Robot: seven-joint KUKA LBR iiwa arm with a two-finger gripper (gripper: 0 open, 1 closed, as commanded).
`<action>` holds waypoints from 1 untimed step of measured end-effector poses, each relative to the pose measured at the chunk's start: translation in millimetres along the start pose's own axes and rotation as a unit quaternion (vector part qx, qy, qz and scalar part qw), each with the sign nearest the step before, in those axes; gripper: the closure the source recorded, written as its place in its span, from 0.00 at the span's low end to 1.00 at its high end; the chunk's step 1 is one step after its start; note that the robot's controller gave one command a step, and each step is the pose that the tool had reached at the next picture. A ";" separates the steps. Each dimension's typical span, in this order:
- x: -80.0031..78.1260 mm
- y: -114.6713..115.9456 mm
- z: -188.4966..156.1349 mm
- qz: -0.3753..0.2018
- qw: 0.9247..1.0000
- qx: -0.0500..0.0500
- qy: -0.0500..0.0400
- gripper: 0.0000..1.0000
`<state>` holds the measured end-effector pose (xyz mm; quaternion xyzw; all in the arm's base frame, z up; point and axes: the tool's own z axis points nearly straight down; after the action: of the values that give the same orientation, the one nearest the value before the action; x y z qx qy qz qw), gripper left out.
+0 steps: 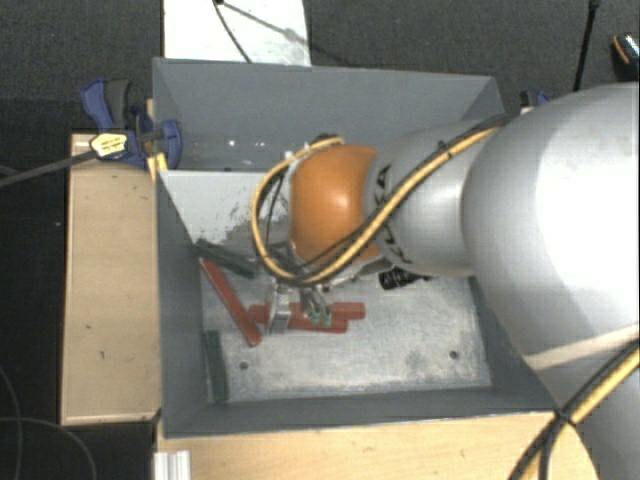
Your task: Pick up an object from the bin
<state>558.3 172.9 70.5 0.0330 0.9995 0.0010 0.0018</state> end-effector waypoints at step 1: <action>10.1 3.0 -219.1 -0.008 1.000 -0.001 -0.004 1.00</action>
Offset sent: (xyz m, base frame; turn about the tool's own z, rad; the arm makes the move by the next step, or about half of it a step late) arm -0.0128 0.0029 0.2131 -0.0278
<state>547.6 176.1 289.6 0.0254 0.9997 0.0019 0.0057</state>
